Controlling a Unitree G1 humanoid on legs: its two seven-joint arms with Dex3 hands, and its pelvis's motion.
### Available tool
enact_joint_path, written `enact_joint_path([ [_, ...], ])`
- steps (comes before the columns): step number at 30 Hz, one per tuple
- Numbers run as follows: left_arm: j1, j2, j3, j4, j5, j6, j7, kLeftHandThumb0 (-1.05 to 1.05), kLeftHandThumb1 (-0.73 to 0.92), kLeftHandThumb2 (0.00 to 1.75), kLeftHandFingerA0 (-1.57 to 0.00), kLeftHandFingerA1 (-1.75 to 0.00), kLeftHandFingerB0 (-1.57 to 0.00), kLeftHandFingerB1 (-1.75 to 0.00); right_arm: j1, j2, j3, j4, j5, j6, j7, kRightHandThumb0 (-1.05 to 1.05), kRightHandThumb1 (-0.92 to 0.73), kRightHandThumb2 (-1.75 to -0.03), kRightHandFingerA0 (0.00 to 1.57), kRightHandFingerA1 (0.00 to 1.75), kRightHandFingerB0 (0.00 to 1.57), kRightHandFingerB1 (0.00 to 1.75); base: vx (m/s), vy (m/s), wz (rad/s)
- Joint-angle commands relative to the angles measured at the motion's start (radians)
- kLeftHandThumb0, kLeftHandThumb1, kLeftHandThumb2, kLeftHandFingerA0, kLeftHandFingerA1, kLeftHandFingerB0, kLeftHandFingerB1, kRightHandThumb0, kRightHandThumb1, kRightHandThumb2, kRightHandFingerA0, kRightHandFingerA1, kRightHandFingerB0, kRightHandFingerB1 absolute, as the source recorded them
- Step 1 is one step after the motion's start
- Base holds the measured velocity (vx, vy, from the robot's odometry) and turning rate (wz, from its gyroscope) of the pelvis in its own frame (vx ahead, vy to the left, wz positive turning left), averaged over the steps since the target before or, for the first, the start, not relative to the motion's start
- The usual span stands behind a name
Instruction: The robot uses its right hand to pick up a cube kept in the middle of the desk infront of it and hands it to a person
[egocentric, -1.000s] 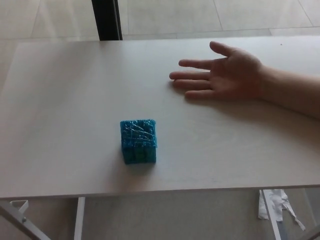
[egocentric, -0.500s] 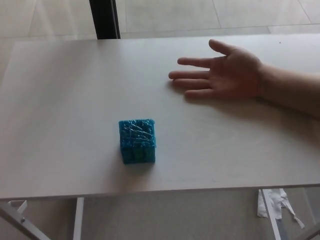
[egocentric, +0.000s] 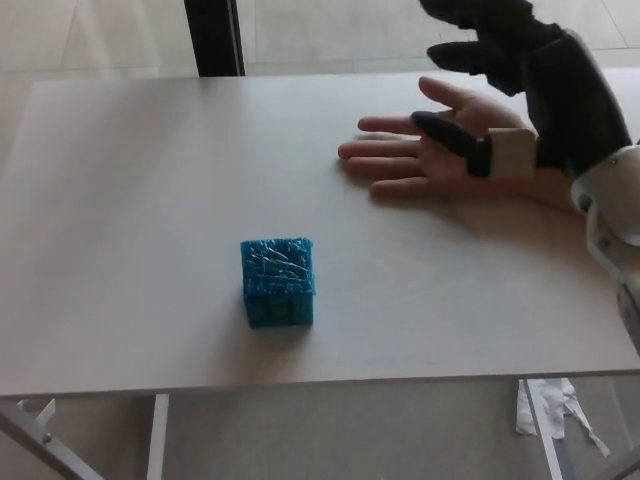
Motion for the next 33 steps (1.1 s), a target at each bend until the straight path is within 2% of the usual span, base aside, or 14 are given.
enact_joint_path([
  [1,0.003,0.011,-0.003,-0.002,-0.017,-0.035,-0.008,-0.58,0.48,0.55,-0.77,-0.56,-0.65,-0.43,-0.136,0.003,0.237,0.13,-0.325,0.031,0.053,-0.77,-0.59,-0.59,0.3,0.5,0.3,0.36,0.0,0.0,0.0],
  [4,0.0,0.004,0.003,0.001,-0.023,-0.026,0.0,-0.57,0.46,0.55,-0.79,-0.55,-0.64,-0.42,-0.154,0.002,0.27,0.171,-0.346,0.019,0.043,-0.77,-0.59,-0.59,0.3,0.51,0.31,0.37,0.0,0.0,0.0],
  [7,0.009,0.0,-0.001,0.001,-0.018,-0.042,-0.004,-0.56,0.48,0.56,-0.77,-0.57,-0.65,-0.43,-0.181,0.003,0.358,0.214,-0.429,0.017,0.038,-0.76,-0.58,-0.59,0.3,0.5,0.3,0.39,0.0,0.0,0.0],
  [12,0.008,-0.001,0.006,0.003,-0.027,-0.038,-0.013,-0.56,0.47,0.55,-0.77,-0.55,-0.69,-0.44,-0.196,0.038,0.424,0.255,-0.462,0.042,0.017,-0.77,-0.59,-0.59,0.28,0.51,0.3,0.4,0.0,0.0,0.0],
  [13,0.007,-0.001,0.005,0.003,-0.026,-0.037,-0.013,-0.58,0.46,0.56,-0.78,-0.56,-0.65,-0.43,-0.198,0.037,0.43,0.259,-0.465,0.041,0.016,-0.78,-0.6,-0.59,0.27,0.52,0.28,0.41,0.0,0.0,0.0],
  [18,0.002,0.007,-0.008,0.003,-0.013,-0.029,-0.016,-0.6,0.47,0.55,-0.78,-0.56,-0.65,-0.42,-0.209,0.063,0.49,0.299,-0.507,0.049,0.003,-0.81,-0.61,-0.59,0.24,0.54,0.28,0.45,0.0,0.0,0.0],
  [22,0.007,0.006,-0.012,-0.001,-0.011,-0.035,-0.016,-0.58,0.47,0.56,-0.77,-0.56,-0.67,-0.43,-0.204,0.072,0.586,0.336,-0.596,0.023,-0.02,-0.79,-0.61,-0.59,0.22,0.6,0.25,0.47,0.0,0.0,0.0],
  [26,0.01,0.003,-0.021,-0.005,-0.005,-0.047,-0.021,-0.6,0.48,0.55,-0.76,-0.56,-0.66,-0.43,-0.197,0.083,0.615,0.341,-0.612,0.047,-0.002,-0.8,-0.62,-0.6,0.19,0.6,0.22,0.49,0.0,0.0,0.0],
  [33,-0.004,-0.004,-0.025,-0.002,-0.011,-0.031,-0.004,-0.58,0.47,0.56,-0.78,-0.56,-0.66,-0.42,-0.158,0.16,0.629,0.396,-0.613,0.056,-0.044,-0.79,-0.63,-0.6,0.19,0.61,0.21,0.5,0.0,0.0,0.0],
])
